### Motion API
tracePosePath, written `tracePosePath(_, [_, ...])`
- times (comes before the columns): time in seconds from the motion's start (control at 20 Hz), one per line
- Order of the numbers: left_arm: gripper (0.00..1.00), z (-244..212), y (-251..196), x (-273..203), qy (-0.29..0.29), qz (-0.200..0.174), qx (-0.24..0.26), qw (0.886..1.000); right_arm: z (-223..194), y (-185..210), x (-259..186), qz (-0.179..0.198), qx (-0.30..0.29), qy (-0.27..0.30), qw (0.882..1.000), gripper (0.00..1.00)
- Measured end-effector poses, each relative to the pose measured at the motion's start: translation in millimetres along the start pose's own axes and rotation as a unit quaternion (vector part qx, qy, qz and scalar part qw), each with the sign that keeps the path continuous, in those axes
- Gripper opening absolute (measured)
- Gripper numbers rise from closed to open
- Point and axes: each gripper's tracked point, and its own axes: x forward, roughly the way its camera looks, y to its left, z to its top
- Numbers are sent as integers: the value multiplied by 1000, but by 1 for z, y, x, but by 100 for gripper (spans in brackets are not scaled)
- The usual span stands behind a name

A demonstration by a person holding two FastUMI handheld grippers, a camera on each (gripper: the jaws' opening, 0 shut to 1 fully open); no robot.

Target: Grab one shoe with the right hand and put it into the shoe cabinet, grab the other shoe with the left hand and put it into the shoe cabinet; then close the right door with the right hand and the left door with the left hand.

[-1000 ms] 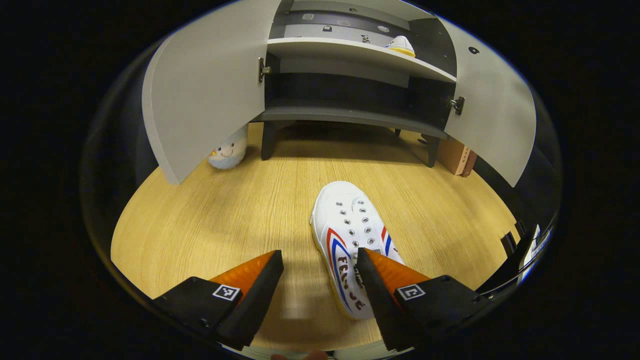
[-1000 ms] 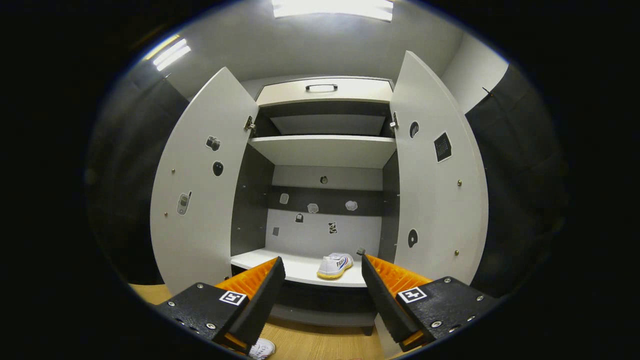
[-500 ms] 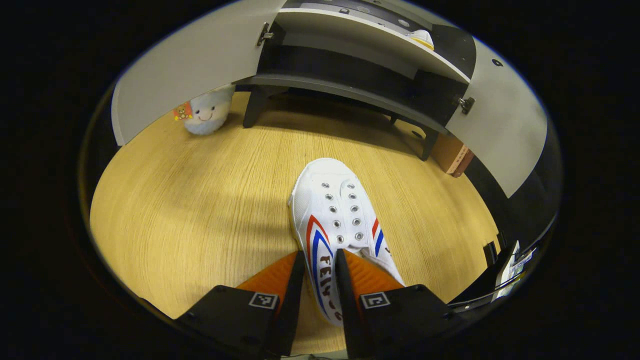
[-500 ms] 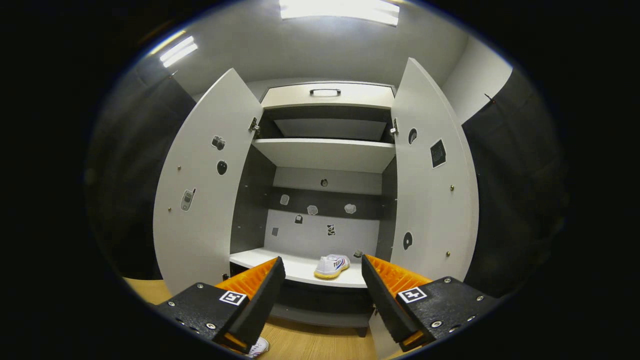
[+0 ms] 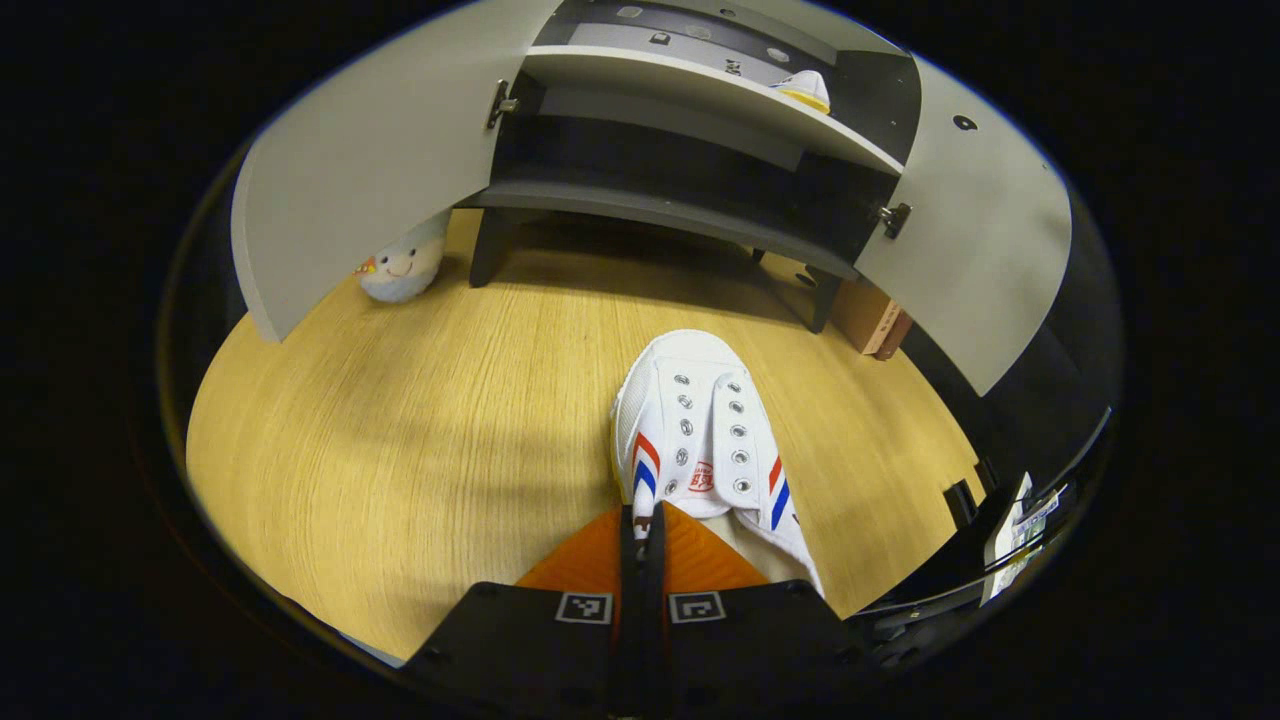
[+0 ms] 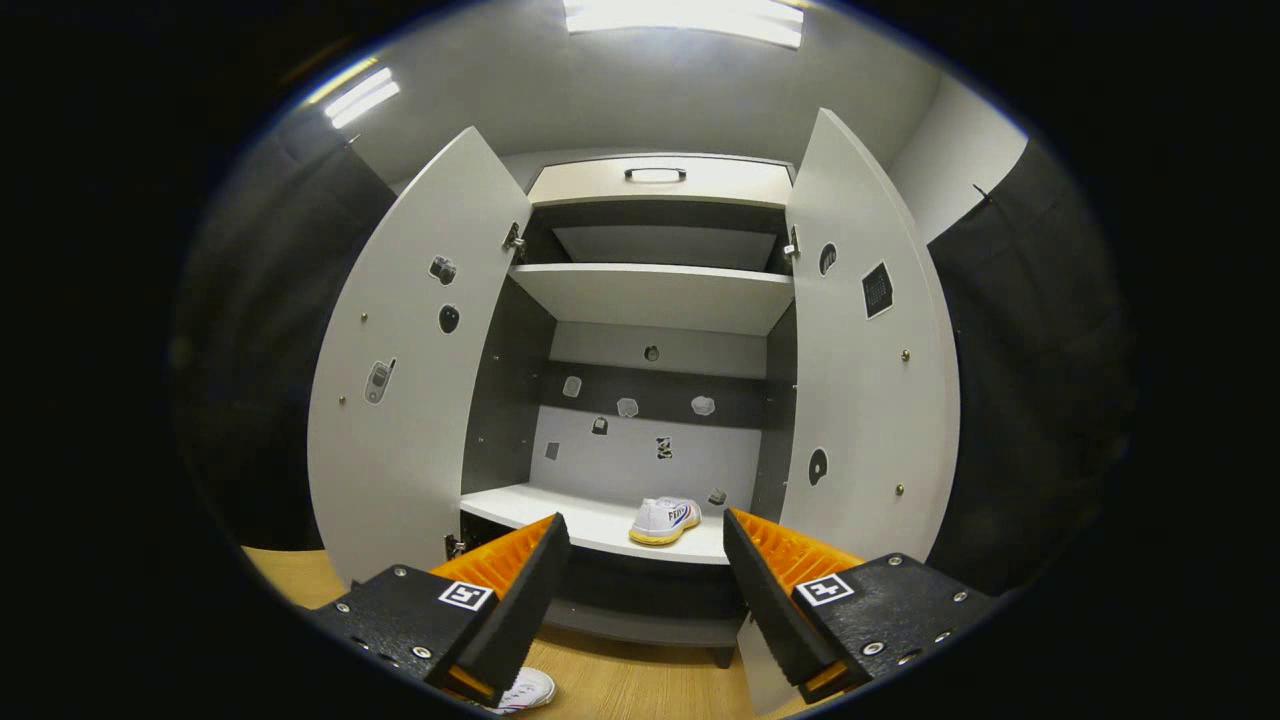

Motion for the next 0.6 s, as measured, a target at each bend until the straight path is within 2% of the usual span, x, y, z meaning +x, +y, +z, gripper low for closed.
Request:
tracePosePath(0.1, [6, 18, -11, -5, -19, -16, 7, 1000, 0, -2, -2, -3, -3, -1, 1000, 94])
tracePosePath(0.25, [7, 57, -8, -20, -53, -19, 16, 998, 0, -13, -5, -14, -1, -1, 1000, 94])
tracePosePath(0.35, [7, 105, -8, -35, -83, -16, 20, 996, 4, -24, -7, -25, 5, -3, 1000, 97])
tracePosePath(0.4, [6, 131, -7, -44, -101, -14, 21, 995, 6, -30, -9, -31, 9, -5, 999, 94])
tracePosePath(0.6, [6, 216, -7, -83, -133, -7, 16, 991, 9, -46, -12, -46, 14, -4, 999, 94])
